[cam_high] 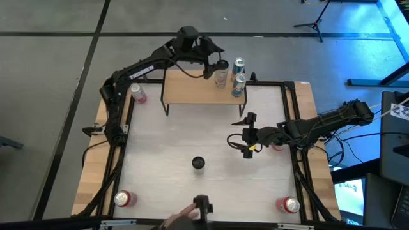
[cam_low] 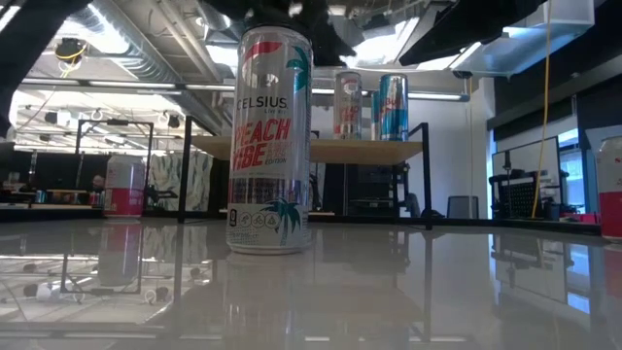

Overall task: Place canned beverage on shelf
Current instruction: Put the white pink soda can on the shelf aligned with the other white pink soda can

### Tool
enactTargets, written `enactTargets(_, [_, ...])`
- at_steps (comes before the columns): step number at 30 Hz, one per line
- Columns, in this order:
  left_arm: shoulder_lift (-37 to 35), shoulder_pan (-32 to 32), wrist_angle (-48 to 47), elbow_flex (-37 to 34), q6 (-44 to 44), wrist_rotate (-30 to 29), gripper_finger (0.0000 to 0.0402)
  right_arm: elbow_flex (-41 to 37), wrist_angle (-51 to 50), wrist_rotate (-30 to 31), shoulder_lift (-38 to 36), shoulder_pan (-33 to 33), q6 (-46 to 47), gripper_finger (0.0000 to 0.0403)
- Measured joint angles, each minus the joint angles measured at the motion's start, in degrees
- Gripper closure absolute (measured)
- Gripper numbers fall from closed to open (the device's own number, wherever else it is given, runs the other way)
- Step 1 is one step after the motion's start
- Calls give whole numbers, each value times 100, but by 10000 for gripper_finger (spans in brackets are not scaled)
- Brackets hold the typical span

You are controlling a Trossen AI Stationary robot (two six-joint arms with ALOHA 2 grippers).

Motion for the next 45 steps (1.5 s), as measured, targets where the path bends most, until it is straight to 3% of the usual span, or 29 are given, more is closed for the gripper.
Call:
enactTargets(5, [-443,-340,-526,0,25,-1,50,0,4,-2,0,-2,1,40])
enactTargets(11, [-822,-1048,-2250,-22,23,145,51,0,-1,-59,0,0,145,40])
enactTargets(18, [-1467,-2275,-2612,-958,-606,-1533,51,-2,1,-376,0,4,461,40])
enactTargets(26, [-2732,-3626,-1053,-3164,-1510,-2754,51,-9,-39,-728,152,44,920,40])
enactTargets(32, [-3214,-4465,361,-4658,-2138,-2990,51,-11,59,-590,369,287,1185,40])
enactTargets(38, [-3076,-5115,1603,-5522,-2358,-3160,51,-9,285,-597,436,428,1466,40])
enactTargets(45, [-3031,-5475,2159,-5945,-2576,-3517,51,-10,343,-467,647,614,1654,40])
